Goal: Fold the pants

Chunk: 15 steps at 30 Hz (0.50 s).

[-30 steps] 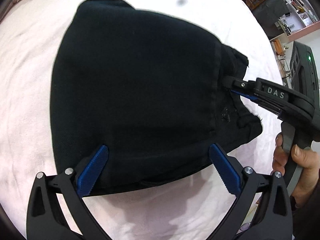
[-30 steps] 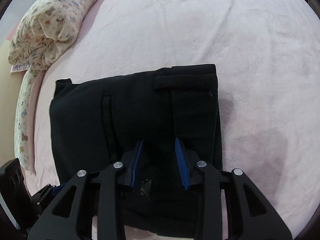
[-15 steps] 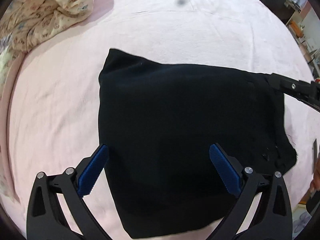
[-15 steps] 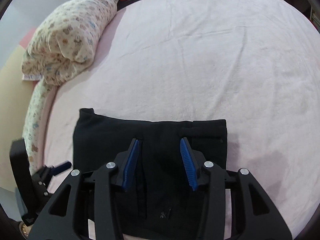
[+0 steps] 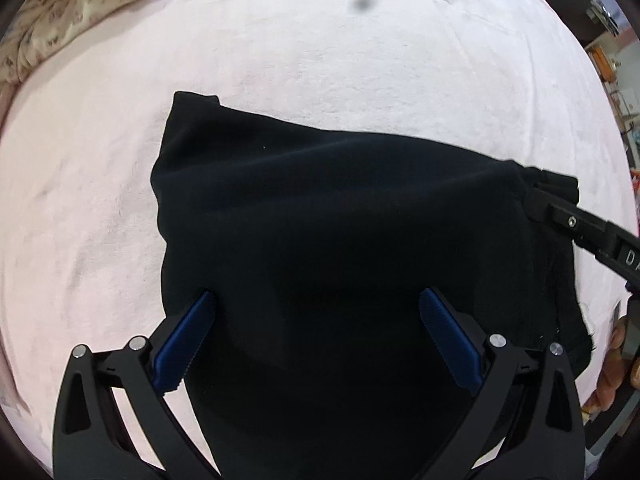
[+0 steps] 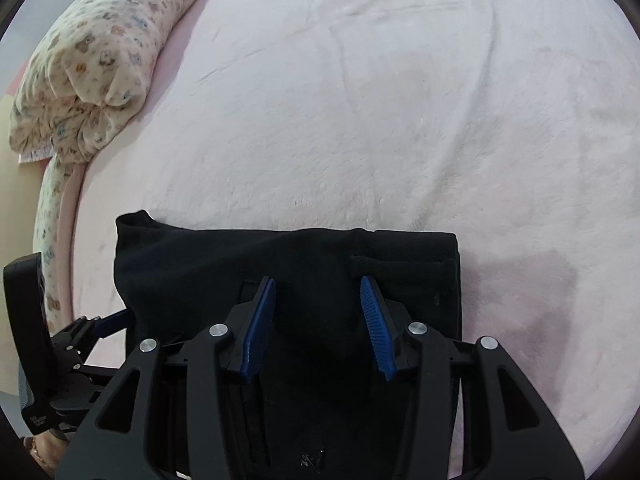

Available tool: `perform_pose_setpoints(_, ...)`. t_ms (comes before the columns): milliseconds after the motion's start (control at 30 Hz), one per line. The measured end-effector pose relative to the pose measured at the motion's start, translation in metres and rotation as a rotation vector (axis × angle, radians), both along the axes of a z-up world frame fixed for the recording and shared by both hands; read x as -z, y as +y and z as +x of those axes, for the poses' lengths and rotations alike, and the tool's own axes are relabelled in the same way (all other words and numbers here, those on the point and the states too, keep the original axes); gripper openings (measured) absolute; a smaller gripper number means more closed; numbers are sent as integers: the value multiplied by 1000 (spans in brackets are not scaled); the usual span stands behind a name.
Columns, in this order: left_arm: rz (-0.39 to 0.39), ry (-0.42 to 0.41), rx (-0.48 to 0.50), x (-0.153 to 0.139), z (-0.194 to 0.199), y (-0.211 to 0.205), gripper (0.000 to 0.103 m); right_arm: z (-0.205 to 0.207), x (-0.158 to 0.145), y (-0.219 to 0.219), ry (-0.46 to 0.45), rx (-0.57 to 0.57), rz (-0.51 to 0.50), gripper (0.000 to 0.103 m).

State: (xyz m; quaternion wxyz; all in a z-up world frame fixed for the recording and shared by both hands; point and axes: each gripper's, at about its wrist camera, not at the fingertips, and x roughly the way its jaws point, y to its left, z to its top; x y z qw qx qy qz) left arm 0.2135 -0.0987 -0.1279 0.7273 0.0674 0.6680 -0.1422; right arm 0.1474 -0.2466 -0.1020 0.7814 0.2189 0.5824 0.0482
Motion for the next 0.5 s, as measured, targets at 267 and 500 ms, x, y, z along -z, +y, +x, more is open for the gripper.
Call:
perform_pose_setpoints(267,-192,-177,23,-60,-70,33,101,-88,-49,-13,-205,-96,101,47)
perform_pose_setpoints(500,-233,-133,77,-43,-125,30,101,-138,-32,10,-166,-222,95,47)
